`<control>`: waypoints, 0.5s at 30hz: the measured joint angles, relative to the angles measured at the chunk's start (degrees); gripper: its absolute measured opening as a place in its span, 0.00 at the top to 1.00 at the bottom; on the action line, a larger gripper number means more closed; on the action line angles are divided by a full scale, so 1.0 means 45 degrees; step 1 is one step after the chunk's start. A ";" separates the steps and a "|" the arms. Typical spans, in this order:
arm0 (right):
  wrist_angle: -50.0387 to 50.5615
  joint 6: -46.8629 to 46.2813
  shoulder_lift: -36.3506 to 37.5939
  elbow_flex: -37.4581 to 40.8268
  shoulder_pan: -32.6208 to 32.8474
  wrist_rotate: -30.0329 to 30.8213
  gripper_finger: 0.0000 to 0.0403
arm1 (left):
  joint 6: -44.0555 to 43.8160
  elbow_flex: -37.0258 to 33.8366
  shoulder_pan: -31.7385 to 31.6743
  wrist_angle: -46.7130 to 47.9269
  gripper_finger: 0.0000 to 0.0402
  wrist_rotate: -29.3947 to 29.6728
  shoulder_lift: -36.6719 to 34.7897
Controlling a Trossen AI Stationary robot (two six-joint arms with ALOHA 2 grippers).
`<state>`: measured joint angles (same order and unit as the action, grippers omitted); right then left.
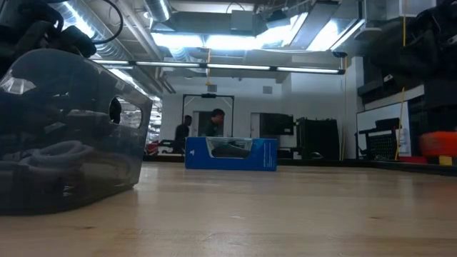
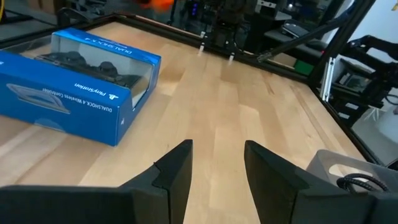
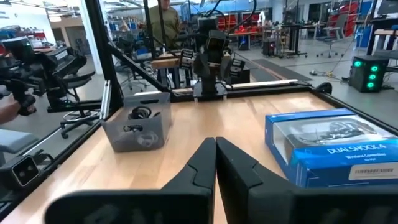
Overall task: Pick and place USB-C Cables
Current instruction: Return to Home Position
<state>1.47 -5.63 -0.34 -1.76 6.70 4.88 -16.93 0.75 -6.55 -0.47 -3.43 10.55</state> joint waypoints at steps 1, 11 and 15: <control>0.0006 0.0000 -0.0005 0.0000 0.0000 -0.0050 0.96 | -0.0135 0.0000 0.0000 0.0003 0.65 0.0004 -0.0002; 0.0040 -0.1011 -0.0005 0.0000 0.0000 -0.0674 0.96 | -0.0069 0.0000 -0.0005 0.0063 0.65 0.0550 0.0000; 0.0040 -0.1012 -0.0005 0.0000 0.0000 -0.0672 0.96 | 0.0180 0.0000 -0.0005 0.0053 0.65 0.0550 0.0000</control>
<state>1.65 -10.18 -0.36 -1.76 6.70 1.85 -16.12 0.75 -6.57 -0.23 -0.95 10.55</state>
